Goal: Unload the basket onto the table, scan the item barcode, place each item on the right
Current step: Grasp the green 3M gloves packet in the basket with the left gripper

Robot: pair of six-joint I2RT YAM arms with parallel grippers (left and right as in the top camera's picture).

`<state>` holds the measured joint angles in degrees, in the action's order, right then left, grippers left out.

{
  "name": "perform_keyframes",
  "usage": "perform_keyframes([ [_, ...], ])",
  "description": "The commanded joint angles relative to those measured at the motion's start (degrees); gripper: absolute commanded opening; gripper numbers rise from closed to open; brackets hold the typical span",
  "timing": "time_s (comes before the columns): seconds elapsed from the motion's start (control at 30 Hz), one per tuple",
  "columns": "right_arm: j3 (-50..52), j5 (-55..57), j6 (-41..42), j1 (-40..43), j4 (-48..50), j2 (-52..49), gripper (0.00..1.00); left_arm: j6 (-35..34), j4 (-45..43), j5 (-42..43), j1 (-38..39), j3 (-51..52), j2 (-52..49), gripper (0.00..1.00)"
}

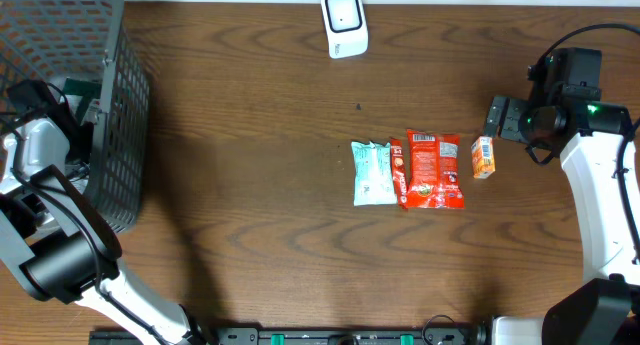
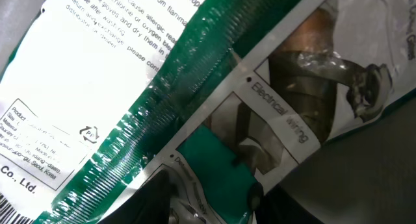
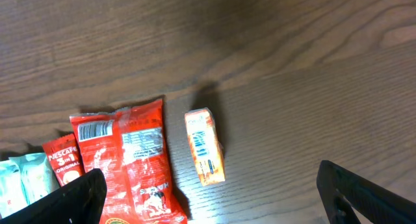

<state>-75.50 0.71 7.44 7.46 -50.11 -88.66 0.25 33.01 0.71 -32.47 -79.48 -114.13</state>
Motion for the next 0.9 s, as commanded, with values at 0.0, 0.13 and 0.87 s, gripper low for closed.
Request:
perform_keyframes([
  [0.0, -0.7, -0.2, 0.8, 0.4, -0.1, 0.2, 0.99, 0.1, -1.0, 1.1, 0.0, 0.0, 2.3, 0.39],
  [0.13, -0.7, -0.2, 0.8, 0.4, -0.1, 0.2, 0.99, 0.2, -1.6, 1.1, 0.0, 0.0, 4.0, 0.27],
  [0.87, -0.7, -0.2, 0.8, 0.4, -0.1, 0.2, 0.99, -0.4, -2.9, -4.5, 1.3, 4.5, 2.8, 0.83],
])
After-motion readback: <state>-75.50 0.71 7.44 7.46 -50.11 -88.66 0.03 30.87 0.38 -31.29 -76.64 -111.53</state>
